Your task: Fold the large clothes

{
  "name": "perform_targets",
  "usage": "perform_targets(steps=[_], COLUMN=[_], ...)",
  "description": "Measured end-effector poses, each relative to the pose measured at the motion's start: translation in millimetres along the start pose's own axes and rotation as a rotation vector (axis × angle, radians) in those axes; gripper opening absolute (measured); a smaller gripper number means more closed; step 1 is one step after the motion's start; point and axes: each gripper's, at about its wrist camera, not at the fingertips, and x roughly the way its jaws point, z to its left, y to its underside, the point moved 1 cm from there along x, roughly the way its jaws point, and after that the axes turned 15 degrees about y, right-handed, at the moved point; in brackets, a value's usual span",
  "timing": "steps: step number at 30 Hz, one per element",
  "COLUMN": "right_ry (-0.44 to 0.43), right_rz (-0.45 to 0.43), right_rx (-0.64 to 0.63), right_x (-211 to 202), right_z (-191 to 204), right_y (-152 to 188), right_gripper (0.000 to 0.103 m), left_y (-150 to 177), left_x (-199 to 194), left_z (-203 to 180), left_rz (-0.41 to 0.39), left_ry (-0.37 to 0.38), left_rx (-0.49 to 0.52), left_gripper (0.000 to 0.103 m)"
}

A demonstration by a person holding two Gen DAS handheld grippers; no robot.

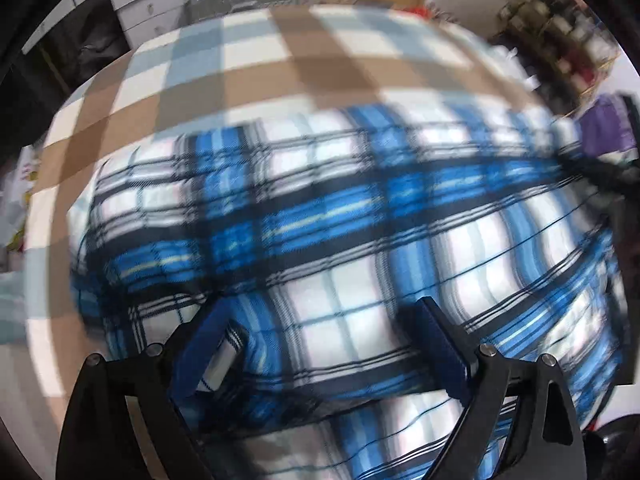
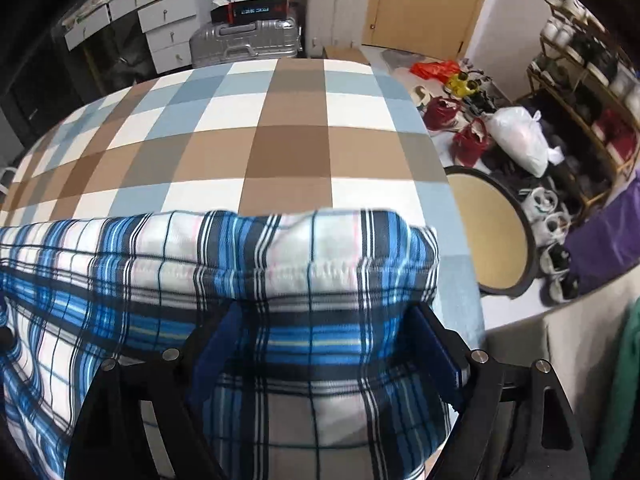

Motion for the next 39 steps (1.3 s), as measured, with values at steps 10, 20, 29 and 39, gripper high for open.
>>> perform_targets(steps=[10, 20, 29, 39], right_ry=[-0.004, -0.073, -0.086, -0.21], right_rz=[-0.118, -0.137, 0.08, 0.05], right_rx=[-0.274, -0.022, 0.018, 0.014], right_x=[-44, -56, 13, 9], right_z=[62, -31, -37, -27], right_y=[29, -1, -3, 4], right_gripper=[0.083, 0.086, 0.091, 0.051], left_y=[0, -26, -25, -43], left_x=[-18, -106, -37, -26], left_z=[10, 50, 91, 57], left_rz=[-0.038, -0.264, 0.002, 0.031], left_ry=[0.006, -0.104, 0.149, -0.066], left_rx=[-0.042, -0.086, -0.265, -0.087], left_gripper=[0.091, 0.092, 0.056, 0.051])
